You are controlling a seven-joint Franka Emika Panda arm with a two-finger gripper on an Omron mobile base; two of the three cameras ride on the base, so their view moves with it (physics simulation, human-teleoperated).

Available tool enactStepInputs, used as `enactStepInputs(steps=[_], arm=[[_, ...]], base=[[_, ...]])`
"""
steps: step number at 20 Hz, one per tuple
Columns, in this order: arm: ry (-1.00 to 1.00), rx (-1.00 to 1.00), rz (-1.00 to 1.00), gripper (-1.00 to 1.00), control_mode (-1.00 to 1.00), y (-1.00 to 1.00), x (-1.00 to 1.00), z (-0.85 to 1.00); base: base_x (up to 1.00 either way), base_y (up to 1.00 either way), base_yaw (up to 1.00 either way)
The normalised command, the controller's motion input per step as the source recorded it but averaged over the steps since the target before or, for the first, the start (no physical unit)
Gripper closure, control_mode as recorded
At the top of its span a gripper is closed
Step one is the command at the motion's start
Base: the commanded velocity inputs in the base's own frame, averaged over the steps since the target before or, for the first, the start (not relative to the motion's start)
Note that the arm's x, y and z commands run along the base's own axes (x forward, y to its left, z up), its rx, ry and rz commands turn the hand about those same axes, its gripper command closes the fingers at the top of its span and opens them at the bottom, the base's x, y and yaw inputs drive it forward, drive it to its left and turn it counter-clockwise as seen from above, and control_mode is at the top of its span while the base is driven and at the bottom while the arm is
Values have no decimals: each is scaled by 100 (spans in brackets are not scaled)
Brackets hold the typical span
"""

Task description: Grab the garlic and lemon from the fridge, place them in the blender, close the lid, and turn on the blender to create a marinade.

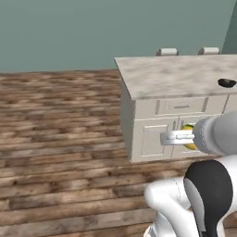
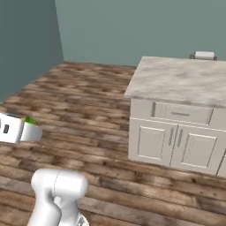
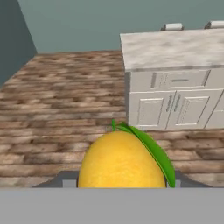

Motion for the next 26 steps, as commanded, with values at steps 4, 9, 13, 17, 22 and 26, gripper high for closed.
enactStepInputs(steps=[4, 9, 13, 17, 22, 26], arm=[[0, 0, 0, 100, 100, 0, 0, 0], [0, 0, 0, 100, 100, 0, 0, 0], [0, 0, 0, 100, 100, 0, 0, 0], [0, 0, 0, 100, 100, 0, 0, 0], [0, 0, 0, 100, 100, 0, 0, 0], [0, 0, 0, 100, 100, 0, 0, 0]], base=[[47, -87, -54], [86, -89, -40], [100, -76, -23], [100, -73, -12], [100, -98, -17], [100, -100, -5]])
